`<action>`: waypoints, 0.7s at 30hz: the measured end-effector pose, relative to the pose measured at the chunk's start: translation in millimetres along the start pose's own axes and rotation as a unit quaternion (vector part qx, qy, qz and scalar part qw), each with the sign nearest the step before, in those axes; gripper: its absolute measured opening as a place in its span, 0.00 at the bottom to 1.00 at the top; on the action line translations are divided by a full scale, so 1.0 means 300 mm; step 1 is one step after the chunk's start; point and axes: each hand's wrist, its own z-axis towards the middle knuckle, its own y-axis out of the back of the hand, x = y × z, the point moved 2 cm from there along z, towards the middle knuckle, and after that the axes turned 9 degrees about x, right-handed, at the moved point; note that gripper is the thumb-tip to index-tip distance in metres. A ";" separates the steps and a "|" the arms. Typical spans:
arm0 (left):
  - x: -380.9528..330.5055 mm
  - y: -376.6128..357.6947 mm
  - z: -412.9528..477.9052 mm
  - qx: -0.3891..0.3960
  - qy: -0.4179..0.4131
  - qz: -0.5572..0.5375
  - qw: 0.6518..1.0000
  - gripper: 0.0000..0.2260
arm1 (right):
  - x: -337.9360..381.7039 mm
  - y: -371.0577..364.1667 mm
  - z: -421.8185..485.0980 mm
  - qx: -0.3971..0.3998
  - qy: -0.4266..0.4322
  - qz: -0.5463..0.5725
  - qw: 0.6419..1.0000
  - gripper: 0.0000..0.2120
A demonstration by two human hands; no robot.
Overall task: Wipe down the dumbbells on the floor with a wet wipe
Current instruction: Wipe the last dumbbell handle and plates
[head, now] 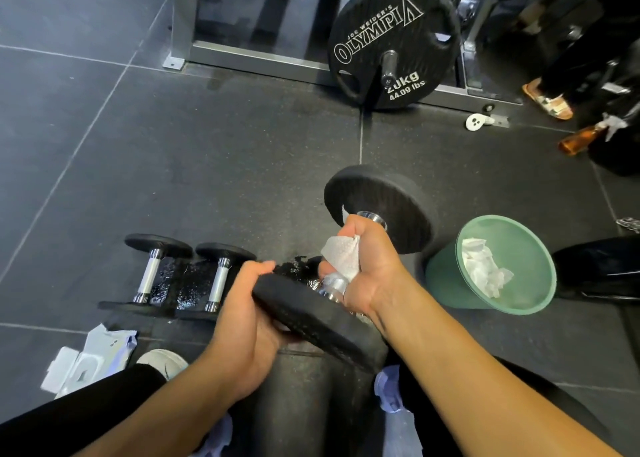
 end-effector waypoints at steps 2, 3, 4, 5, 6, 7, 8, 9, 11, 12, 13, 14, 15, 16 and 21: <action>-0.026 0.005 -0.012 0.004 -0.143 0.126 0.982 0.15 | 0.002 -0.007 0.004 -0.003 0.009 -0.001 1.000 0.12; -0.035 0.006 -0.020 0.033 -0.215 0.264 0.940 0.17 | 0.000 -0.007 0.008 -0.006 0.011 0.001 1.000 0.12; -0.039 0.005 -0.031 0.049 -0.284 0.415 0.863 0.17 | -0.003 -0.007 0.010 -0.008 0.010 0.002 1.000 0.12; -0.040 0.000 -0.044 0.054 -0.359 0.533 0.765 0.16 | -0.007 -0.005 0.012 -0.012 0.005 -0.001 1.000 0.11; -0.040 -0.017 -0.059 0.073 -0.419 0.601 0.677 0.16 | -0.011 -0.001 0.012 -0.014 -0.005 -0.008 1.000 0.11; -0.033 -0.026 -0.071 0.094 -0.467 0.646 0.596 0.19 | -0.018 0.002 0.014 -0.014 -0.017 -0.015 1.000 0.13; -0.019 -0.033 -0.079 0.108 -0.507 0.675 0.525 0.22 | -0.024 0.006 0.013 -0.014 -0.025 -0.017 0.999 0.14; 0.001 -0.029 -0.080 0.112 -0.534 0.700 0.461 0.25 | -0.029 0.007 0.009 -0.016 -0.028 -0.017 0.999 0.14; 0.019 -0.014 -0.078 0.120 -0.559 0.726 0.383 0.26 | -0.037 0.002 0.008 -0.020 -0.022 -0.008 1.000 0.08; 0.014 -0.008 -0.075 0.123 -0.556 0.730 0.378 0.26 | -0.039 0.003 0.011 -0.019 -0.016 -0.002 1.000 0.07; 0.004 0.000 -0.068 0.125 -0.552 0.722 0.397 0.26 | -0.039 0.003 0.012 -0.017 -0.010 -0.002 1.000 0.06; -0.014 0.001 -0.064 0.124 -0.544 0.704 0.439 0.23 | -0.037 0.003 0.012 -0.014 -0.003 -0.006 1.000 0.05; -0.034 0.006 -0.059 0.111 -0.531 0.679 0.494 0.19 | -0.036 0.000 0.011 -0.004 0.002 -0.008 1.000 0.06; -0.049 0.016 -0.047 0.092 -0.516 0.645 0.555 0.14 | -0.034 -0.002 0.008 0.007 0.010 -0.009 1.000 0.08; -0.039 0.075 0.028 0.037 -0.353 0.342 0.870 0.11 | -0.009 -0.016 -0.020 0.080 0.066 -0.002 0.995 0.09</action>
